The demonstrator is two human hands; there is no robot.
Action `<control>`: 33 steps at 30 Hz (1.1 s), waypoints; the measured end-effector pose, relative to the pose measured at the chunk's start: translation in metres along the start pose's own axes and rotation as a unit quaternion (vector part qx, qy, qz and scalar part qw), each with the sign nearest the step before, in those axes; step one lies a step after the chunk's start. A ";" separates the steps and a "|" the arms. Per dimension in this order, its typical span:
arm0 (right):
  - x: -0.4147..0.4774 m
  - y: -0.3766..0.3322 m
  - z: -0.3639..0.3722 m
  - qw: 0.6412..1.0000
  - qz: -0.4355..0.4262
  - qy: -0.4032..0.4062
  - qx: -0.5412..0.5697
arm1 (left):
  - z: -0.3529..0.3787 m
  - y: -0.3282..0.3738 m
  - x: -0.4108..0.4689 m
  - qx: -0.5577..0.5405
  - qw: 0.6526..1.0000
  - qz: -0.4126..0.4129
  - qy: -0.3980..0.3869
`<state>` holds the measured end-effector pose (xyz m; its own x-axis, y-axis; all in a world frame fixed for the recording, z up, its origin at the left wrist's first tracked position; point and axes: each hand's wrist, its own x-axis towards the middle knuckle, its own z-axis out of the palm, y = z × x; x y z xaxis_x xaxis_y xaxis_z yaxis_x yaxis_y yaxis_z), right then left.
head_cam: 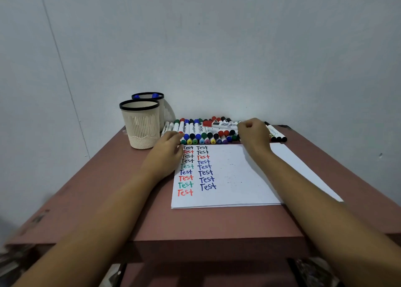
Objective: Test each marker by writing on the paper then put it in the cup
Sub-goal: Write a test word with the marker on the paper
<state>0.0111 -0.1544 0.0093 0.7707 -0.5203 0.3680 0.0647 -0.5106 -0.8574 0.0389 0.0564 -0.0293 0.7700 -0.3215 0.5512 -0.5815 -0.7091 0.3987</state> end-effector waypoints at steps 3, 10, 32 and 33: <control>-0.028 -0.007 0.004 0.996 0.026 -0.054 0.066 | -0.002 0.004 -0.003 -0.002 0.998 0.057 -0.001; -0.052 -0.011 0.013 0.963 0.122 -0.099 0.217 | -0.001 0.012 -0.004 0.056 0.990 0.086 -0.095; -0.061 -0.015 0.020 0.907 0.161 -0.217 0.322 | 0.000 0.027 -0.006 -0.024 0.994 0.078 -0.071; -0.061 -0.016 0.020 0.908 0.160 -0.216 0.321 | 0.000 0.027 -0.006 -0.029 0.994 0.074 -0.068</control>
<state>-0.0238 -0.1012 -0.0069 0.9831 -0.1831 0.0071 0.0437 0.1966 -0.9795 0.0186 0.0393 -0.0222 0.7005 -0.5051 0.5042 -0.7027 -0.6114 0.3638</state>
